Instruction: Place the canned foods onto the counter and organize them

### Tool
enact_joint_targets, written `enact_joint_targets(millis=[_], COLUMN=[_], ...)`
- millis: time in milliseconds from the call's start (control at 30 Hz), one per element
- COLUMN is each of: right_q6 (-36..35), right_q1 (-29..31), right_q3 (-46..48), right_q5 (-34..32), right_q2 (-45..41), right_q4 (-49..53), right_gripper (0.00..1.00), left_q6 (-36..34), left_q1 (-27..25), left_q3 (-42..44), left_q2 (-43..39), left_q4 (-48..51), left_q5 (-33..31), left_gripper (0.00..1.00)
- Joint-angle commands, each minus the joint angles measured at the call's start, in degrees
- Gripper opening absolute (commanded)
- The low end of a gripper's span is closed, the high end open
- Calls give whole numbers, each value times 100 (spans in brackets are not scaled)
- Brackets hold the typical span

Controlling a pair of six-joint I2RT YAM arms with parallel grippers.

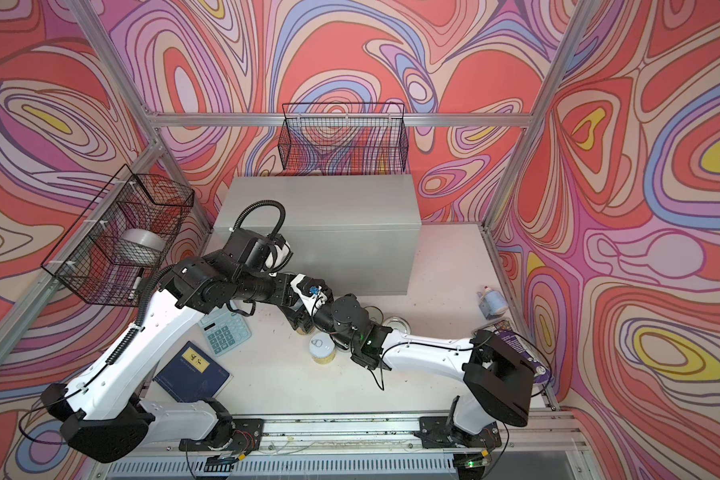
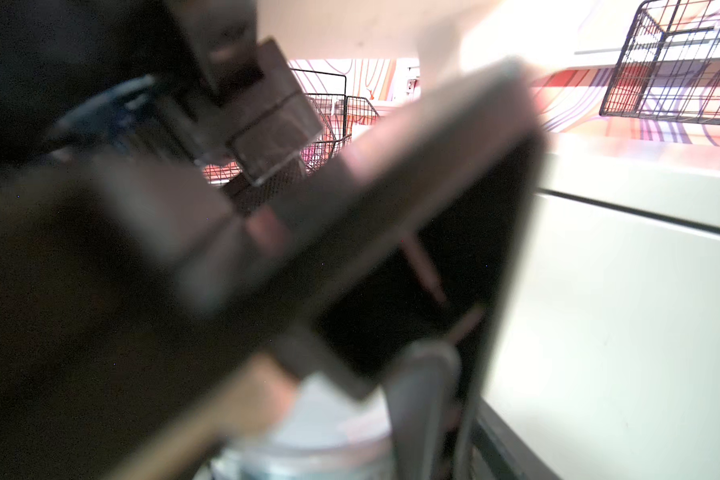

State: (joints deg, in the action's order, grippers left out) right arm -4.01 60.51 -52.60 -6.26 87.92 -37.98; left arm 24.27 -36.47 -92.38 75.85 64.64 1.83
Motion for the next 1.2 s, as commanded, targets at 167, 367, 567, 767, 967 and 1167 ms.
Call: enact_joint_targets(millis=[167, 367, 567, 767, 967, 1167], right_q6=[156, 195, 226, 170, 50, 36], right_q1=[70, 66, 66, 66, 66, 66], right_q3=[10, 81, 241, 345, 416, 478], right_q5=[116, 20, -79, -171, -191, -175], right_q2=[-194, -258, -377, -514, -592, -682], right_q4=[-188, -158, -269, -316, -298, -316], right_gripper=[59, 52, 51, 51, 50, 49], left_q6=[32, 180, 329, 423, 494, 705], left_q1=[-36, -36, -36, -36, -36, -5], left_q3=[-217, -47, 147, 233, 229, 190], left_q2=[18, -125, -216, -307, -264, -316], left_q4=[-640, -875, -1015, -1052, -902, -918], left_q5=[343, 408, 205, -54, -301, -930], left_gripper=[36, 74, 100, 100, 100, 100])
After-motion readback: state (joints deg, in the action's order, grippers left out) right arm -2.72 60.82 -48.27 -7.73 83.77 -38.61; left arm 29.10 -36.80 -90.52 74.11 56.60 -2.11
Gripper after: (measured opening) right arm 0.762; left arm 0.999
